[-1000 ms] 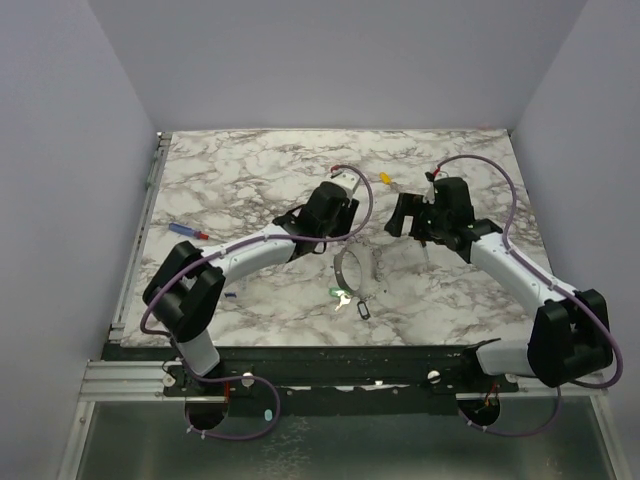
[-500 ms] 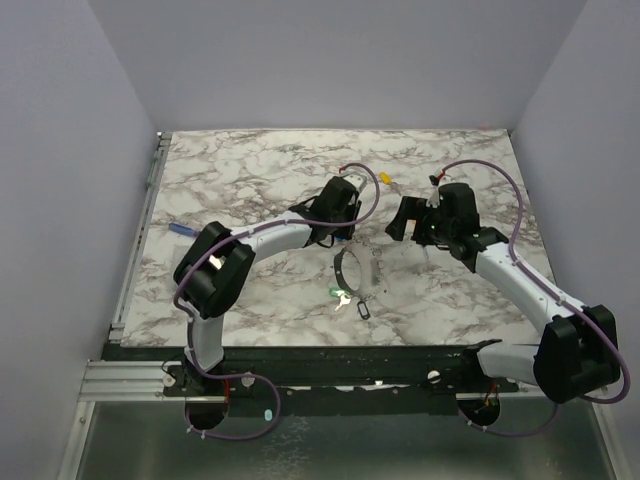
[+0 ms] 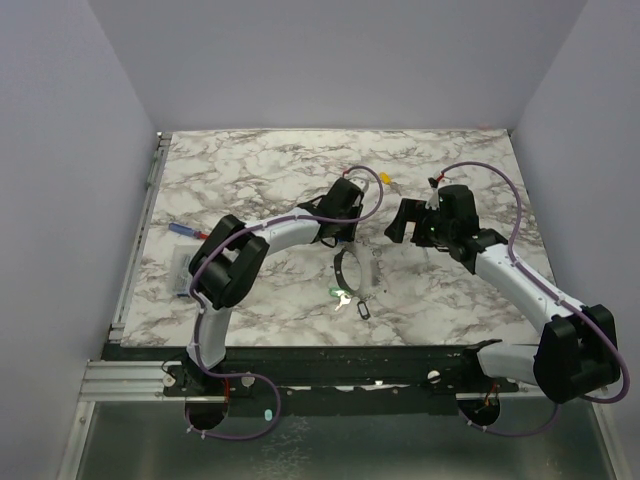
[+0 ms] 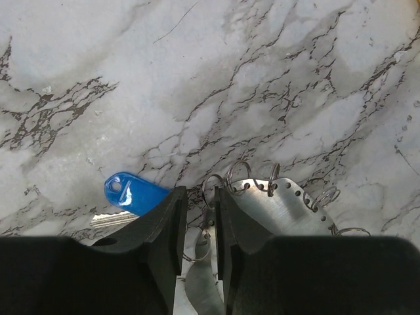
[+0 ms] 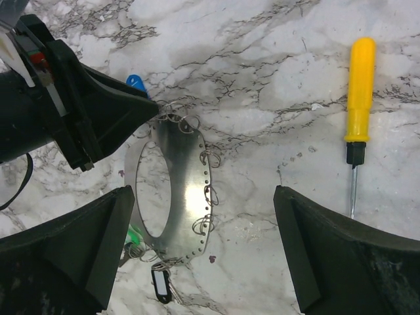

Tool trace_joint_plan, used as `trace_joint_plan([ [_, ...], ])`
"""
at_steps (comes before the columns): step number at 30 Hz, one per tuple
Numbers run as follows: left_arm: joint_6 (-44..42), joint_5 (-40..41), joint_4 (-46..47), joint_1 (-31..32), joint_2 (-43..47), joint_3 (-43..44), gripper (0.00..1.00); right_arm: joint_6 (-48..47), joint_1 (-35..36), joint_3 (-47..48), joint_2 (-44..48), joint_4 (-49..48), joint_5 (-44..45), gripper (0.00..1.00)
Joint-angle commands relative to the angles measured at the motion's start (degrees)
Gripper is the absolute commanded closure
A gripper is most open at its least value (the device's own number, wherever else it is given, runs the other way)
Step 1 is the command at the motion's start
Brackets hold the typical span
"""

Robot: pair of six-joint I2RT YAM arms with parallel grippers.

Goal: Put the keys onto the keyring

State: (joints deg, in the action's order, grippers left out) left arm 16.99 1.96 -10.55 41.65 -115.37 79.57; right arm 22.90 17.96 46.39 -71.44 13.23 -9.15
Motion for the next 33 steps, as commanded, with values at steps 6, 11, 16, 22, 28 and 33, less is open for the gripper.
trace_joint_plan([
  [6, 0.8, -1.9, -1.9, 0.2, -2.4, 2.7, 0.71, -0.4, 0.3, -1.0, 1.4, -0.7, -1.0, 0.0],
  [11, 1.0, -3.8, -1.9, 0.2, -3.1, 3.4, 0.73, -0.5, 0.3, -1.0, 1.4, -0.6, -1.0, 0.0],
  [16, 1.1, -5.1, -1.9, 0.1, -3.8, 3.8, 0.74, -0.6, 0.3, -1.2, 1.5, -0.6, -0.7, 0.0],
  [22, 1.0, -5.1, -1.9, 0.2, -3.9, 3.8, 0.84, -0.7, 0.3, -1.1, 1.2, -0.7, -0.7, 0.0],
  [28, 0.1, -4.6, -1.9, 0.1, -3.1, 4.0, 1.0, -0.8, 0.3, -1.2, 1.4, -0.8, -0.8, 0.0],
  [33, -2.6, -4.6, -3.5, 0.1, -1.0, 4.6, 1.0, -0.8, 0.3, -1.2, 2.4, -1.2, -1.6, 0.0],
])
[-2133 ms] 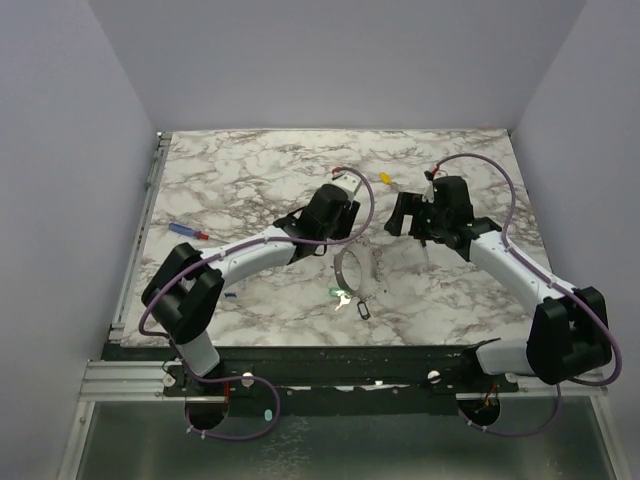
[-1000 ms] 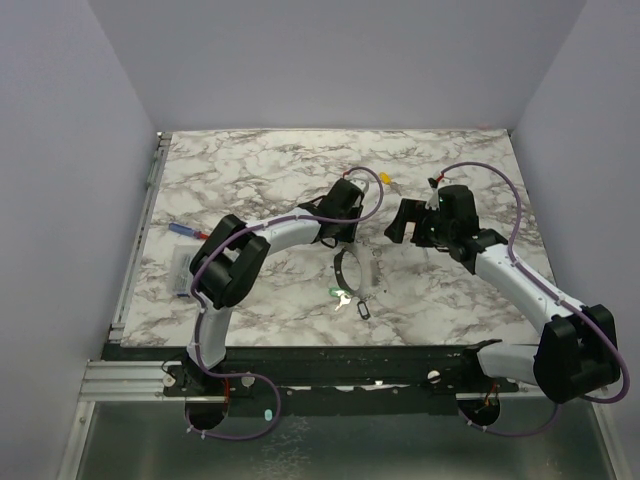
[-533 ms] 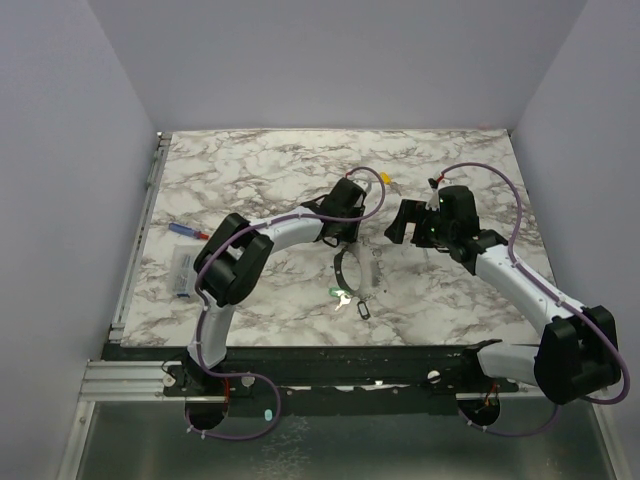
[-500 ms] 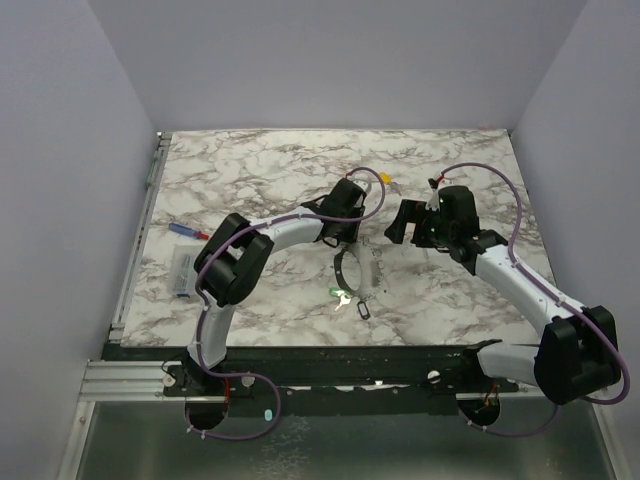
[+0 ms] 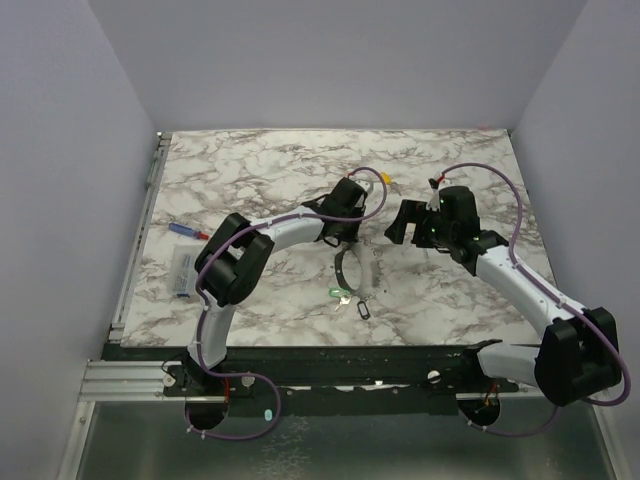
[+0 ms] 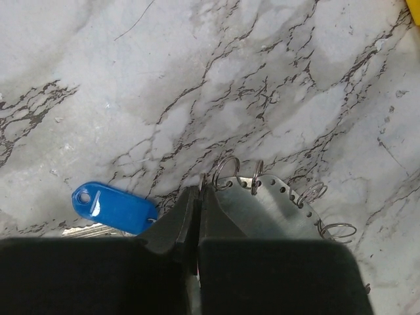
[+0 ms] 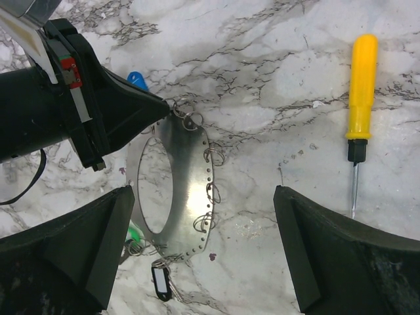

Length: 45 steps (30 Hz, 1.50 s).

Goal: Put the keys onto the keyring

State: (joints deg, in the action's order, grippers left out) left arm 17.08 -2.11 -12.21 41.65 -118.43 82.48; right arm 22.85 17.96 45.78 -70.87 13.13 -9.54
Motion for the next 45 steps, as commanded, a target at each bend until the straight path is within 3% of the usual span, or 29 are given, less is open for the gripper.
trace_joint_plan([
  [1, -3.5, -0.5, -2.5, 0.2, 2.7, 2.0, 1.0, -0.8, 0.3, -0.6, 2.3, -1.3, -1.4, 0.0],
  [9, -10.1, -1.4, -8.8, 0.1, 8.6, 3.4, 1.0, -2.7, 0.3, -4.6, 10.3, -8.4, -7.0, 0.0],
  [18, -13.8, -7.5, -15.8, 0.1, 17.9, 3.5, 1.0, -5.8, 0.3, -15.4, 27.3, -29.1, -13.1, 0.03],
  [23, -14.2, -11.1, -23.1, 0.3, 21.8, 6.9, 1.0, -6.1, 0.2, -19.6, 31.8, -42.0, -22.9, 0.08],
  [37, -19.5, -8.2, -43.6, 4.0, 30.9, 16.2, 1.0, -2.4, 0.9, -16.5, 25.7, -53.0, -42.5, 0.26],
  [45, -20.7, 10.9, -54.7, 10.8, 30.3, 16.2, 1.0, -17.1, 2.2, -8.7, 15.2, -45.3, -54.6, 0.27],
])
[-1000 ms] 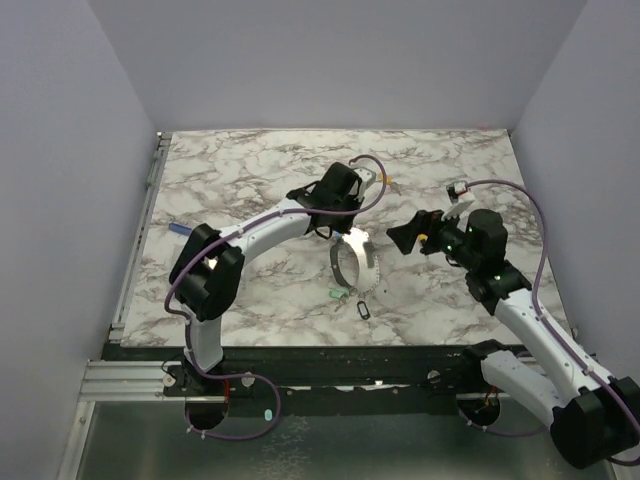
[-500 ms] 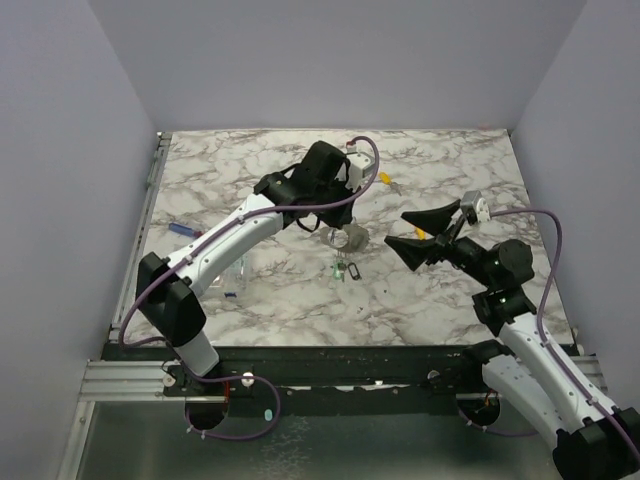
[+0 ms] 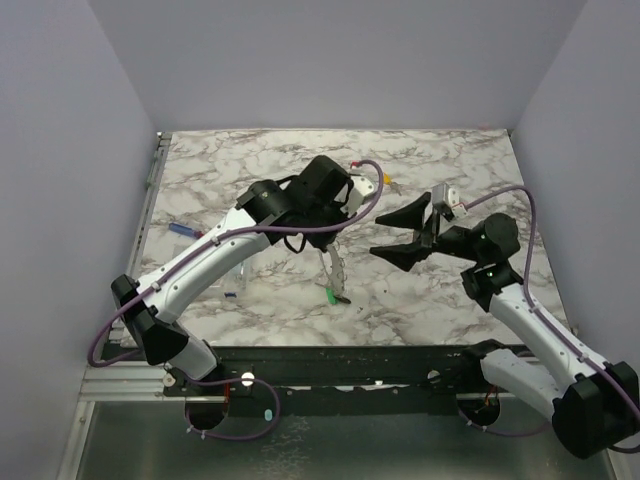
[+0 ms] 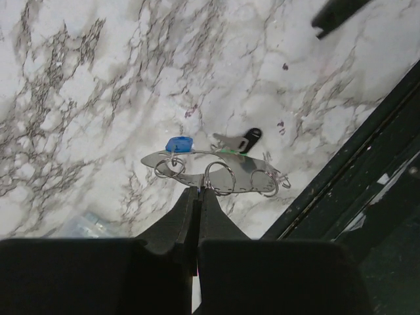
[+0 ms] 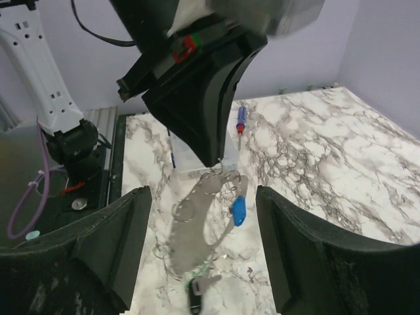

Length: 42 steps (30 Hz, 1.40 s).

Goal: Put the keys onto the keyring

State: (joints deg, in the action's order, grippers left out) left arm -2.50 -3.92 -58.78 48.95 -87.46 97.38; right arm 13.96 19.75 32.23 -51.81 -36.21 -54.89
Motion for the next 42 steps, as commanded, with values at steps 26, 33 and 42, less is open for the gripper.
trace_joint_plan([
  [26, -6.5, 0.7, -3.3, 6.9, 9.4, -4.8, 1.0, -12.0, 14.4, 5.5, -16.2, -7.6, -5.1, 0.68],
  [33, -7.4, -1.3, -2.8, 7.5, 9.3, -5.2, 1.0, -15.4, 16.0, 5.9, -17.5, -6.5, -2.0, 0.69],
  [42, -7.8, -1.3, -2.8, 7.8, 9.6, -5.3, 1.0, -17.2, 16.8, 6.0, -18.0, -6.7, 0.0, 0.69],
])
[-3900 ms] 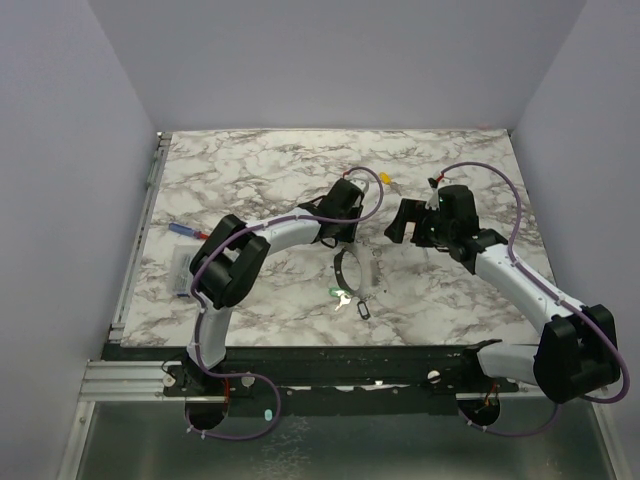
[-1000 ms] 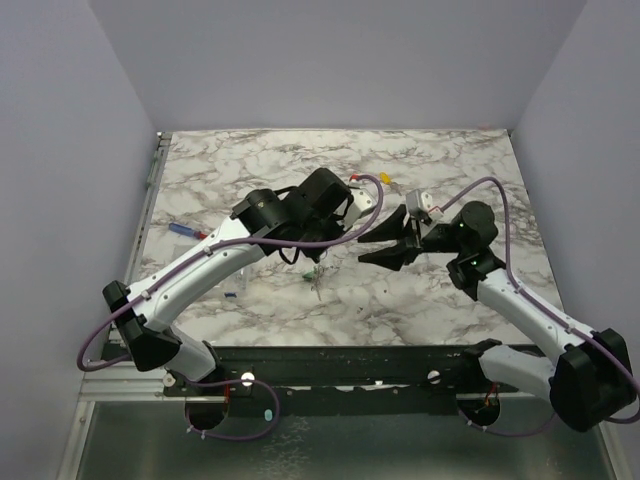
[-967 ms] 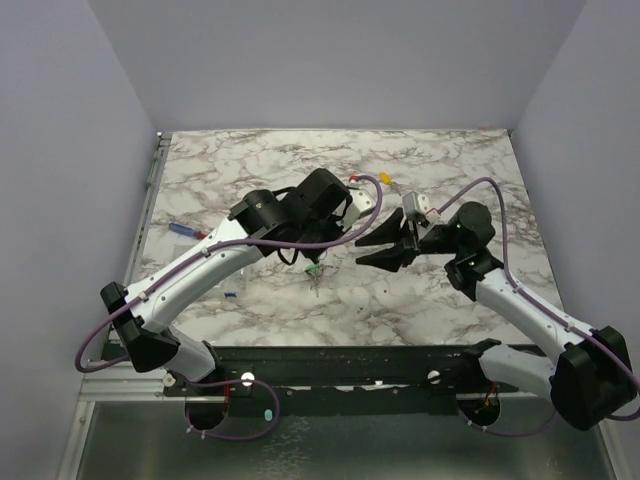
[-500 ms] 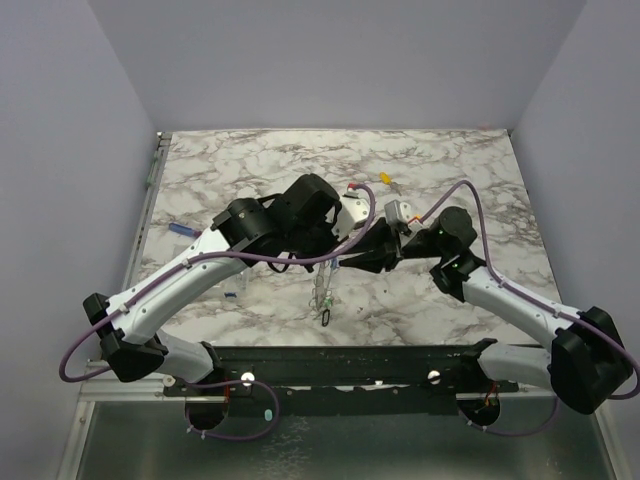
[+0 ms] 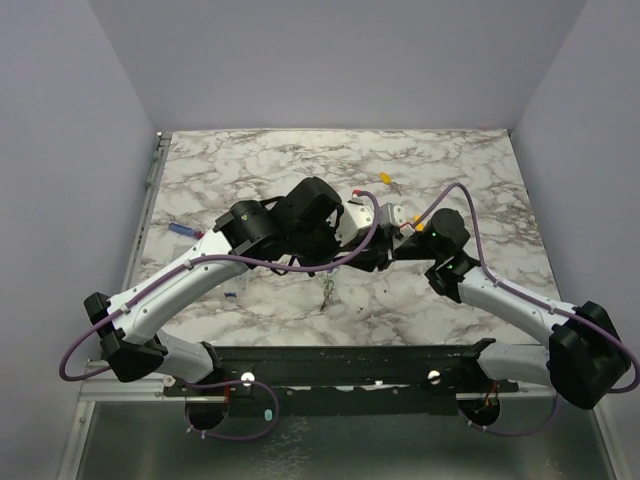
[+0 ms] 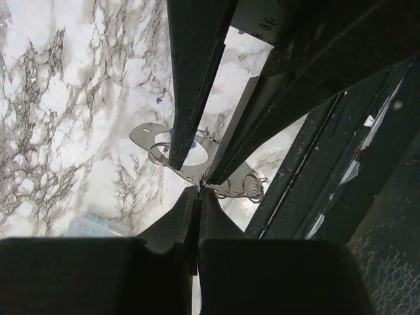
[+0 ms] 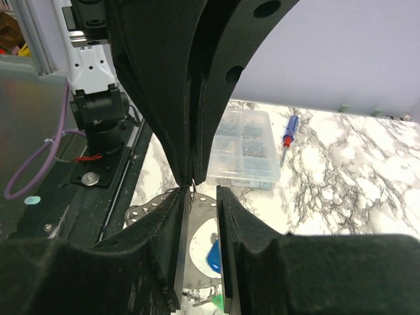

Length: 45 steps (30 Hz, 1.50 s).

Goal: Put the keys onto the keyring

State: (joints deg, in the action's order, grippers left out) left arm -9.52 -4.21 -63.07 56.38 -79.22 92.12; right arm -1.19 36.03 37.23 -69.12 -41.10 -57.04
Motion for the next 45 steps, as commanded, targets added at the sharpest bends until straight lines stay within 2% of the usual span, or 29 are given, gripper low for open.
trace_joint_plan([
  [1, -0.8, -0.9, 1.5, 0.3, 1.4, 0.0, 1.0, -2.1, 0.5, 1.1, -0.8, -1.9, 2.1, 0.69],
  [15, -0.9, -1.9, 1.1, 0.7, 0.3, 0.9, 1.0, -1.6, 1.6, 1.9, -3.1, -2.0, -1.7, 0.72],
  [19, -1.1, -2.2, 1.1, 1.0, 0.2, 1.2, 1.0, -1.2, 1.8, 2.3, -3.9, -1.9, -3.0, 0.77],
  [25, -1.2, -2.2, 1.0, 1.2, 0.1, 1.4, 1.0, -1.1, 2.1, 2.3, -3.9, -1.4, -3.1, 0.98],
  [28, -1.1, -1.6, 1.1, 1.2, 0.2, 1.5, 1.0, -0.8, 2.1, 2.3, -3.6, -0.4, -3.2, 0.99],
  [29, -1.0, -1.3, 1.3, 1.2, 0.3, 1.4, 0.97, -0.6, 2.1, 2.4, -3.5, 0.0, -3.1, 0.99],
  [30, -0.9, -0.8, 1.5, 1.2, 0.5, 1.4, 0.9, -0.4, 2.1, 2.3, -3.4, 0.1, -3.0, 0.99],
  [33, -0.2, 1.0, 3.4, 1.2, 1.8, 1.0, 0.43, 0.7, 2.1, 0.3, -2.2, -3.3, -2.3, 0.99],
  [34, 0.0, 1.4, 4.4, 1.2, 2.6, 0.6, 0.33, 1.0, 2.1, -0.7, -1.7, -5.4, -1.9, 0.99],
  [35, 0.0, 1.8, 5.5, 1.2, 3.6, 0.1, 0.27, 2.6, 2.1, -1.7, -1.2, -7.5, -1.5, 0.99],
  [37, 0.1, 2.3, 7.9, 1.2, 5.6, -1.0, 0.21, 5.0, 2.1, -3.3, -0.2, -11.7, -0.7, 0.99],
  [39, 0.0, 2.6, 10.8, 1.2, 7.9, -2.5, 0.2, 7.8, 2.1, -5.1, 0.5, -16.9, 0.0, 0.99],
  [45, -1.4, 1.1, 22.9, 1.2, 17.9, -11.2, 0.26, 15.2, 2.1, -9.9, 0.7, -33.4, 4.2, 0.99],
])
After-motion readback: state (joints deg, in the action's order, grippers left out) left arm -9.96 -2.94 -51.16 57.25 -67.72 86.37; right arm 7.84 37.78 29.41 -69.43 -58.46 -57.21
